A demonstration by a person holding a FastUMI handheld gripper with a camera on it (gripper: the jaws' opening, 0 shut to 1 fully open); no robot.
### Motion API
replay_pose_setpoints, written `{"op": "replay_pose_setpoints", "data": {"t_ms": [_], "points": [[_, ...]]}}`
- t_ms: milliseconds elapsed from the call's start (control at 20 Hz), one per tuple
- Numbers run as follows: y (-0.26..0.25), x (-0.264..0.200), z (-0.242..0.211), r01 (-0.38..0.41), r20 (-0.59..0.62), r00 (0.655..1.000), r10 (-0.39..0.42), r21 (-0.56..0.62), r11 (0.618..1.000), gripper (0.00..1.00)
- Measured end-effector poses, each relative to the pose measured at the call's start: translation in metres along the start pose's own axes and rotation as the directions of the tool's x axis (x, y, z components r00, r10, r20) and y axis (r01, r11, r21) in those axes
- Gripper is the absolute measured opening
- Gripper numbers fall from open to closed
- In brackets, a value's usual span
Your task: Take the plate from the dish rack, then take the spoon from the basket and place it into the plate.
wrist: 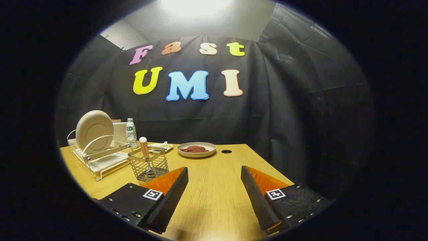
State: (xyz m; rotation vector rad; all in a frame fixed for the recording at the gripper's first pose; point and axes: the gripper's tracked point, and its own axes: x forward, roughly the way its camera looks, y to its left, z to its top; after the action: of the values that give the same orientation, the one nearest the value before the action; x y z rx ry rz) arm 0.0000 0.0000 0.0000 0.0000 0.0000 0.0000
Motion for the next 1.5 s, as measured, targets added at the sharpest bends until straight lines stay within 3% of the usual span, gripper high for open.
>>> {"op": "replay_pose_setpoints", "data": {"t_ms": [200,350,600,750,950,1100,1500], "points": [[-0.012,0.046,0.031,0.045,0.067,0.997,-0.046,0.017,0.999,0.97],[-0.031,0.048,0.076,0.124,0.120,0.985,-0.122,-0.010,0.992,0.97],[-0.036,-0.005,0.142,0.265,0.138,0.958,-0.252,-0.082,0.961,0.97],[-0.008,-0.048,0.170,0.290,0.111,0.954,-0.280,-0.086,0.953,0.97],[0.053,-0.086,0.192,0.254,0.083,0.965,-0.249,-0.058,0.965,0.97],[0.112,-0.098,0.203,0.185,0.058,0.981,-0.183,-0.035,0.982,0.97],[0.259,-0.077,0.199,-0.020,-0.012,1.000,0.022,0.113,0.993,0.97]]}}
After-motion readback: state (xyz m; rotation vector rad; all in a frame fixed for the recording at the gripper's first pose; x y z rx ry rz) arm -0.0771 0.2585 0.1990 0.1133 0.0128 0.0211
